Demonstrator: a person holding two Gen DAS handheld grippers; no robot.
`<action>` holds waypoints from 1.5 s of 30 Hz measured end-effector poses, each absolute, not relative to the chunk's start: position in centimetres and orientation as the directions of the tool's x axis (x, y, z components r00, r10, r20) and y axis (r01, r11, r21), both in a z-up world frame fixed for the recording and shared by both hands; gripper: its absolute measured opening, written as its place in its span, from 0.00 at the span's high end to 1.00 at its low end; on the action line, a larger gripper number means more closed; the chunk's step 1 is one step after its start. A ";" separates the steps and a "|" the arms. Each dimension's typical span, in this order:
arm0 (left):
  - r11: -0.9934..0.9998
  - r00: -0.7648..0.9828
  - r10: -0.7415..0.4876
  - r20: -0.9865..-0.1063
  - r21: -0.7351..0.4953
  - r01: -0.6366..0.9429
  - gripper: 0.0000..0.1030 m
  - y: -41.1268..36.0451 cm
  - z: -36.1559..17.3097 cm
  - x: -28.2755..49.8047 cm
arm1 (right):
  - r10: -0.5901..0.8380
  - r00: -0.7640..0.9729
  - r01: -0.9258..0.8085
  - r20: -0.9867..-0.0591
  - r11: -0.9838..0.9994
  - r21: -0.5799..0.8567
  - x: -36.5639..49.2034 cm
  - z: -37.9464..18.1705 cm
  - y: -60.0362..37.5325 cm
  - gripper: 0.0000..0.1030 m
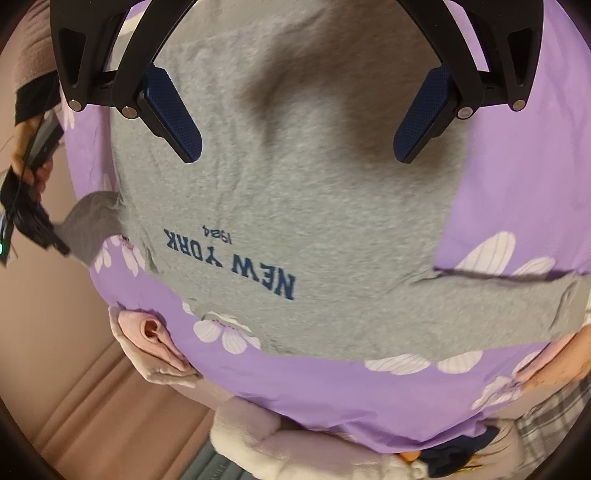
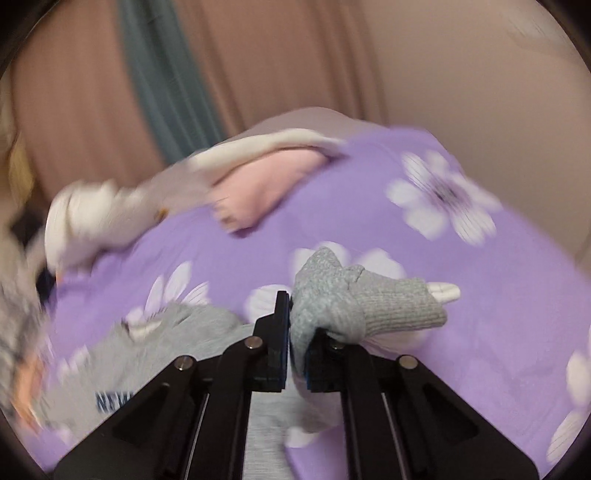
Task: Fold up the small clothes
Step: 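Grasp the sweatshirt sleeve cuff with the right tool, then fold the held sleeve across the sweatshirt front and release with the right tool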
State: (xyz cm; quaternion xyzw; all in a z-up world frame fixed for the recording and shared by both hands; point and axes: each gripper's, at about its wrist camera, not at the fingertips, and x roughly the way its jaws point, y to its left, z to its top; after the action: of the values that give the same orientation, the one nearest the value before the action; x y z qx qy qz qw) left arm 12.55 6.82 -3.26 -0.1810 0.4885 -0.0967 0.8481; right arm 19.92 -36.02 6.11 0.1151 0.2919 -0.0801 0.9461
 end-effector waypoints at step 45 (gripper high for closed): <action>0.889 0.527 -0.331 -0.782 -0.447 -0.105 0.00 13.4 -4.4 11.0 | 0.371 0.630 0.067 -0.682 0.849 0.524 19.4 -0.9 -24.1 0.39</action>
State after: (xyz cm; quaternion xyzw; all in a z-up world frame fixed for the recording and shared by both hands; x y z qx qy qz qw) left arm 11.05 13.44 -4.37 -0.2263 0.4815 -0.0671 0.8441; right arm 19.35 -24.05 -0.88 0.2600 0.4208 0.0879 0.8646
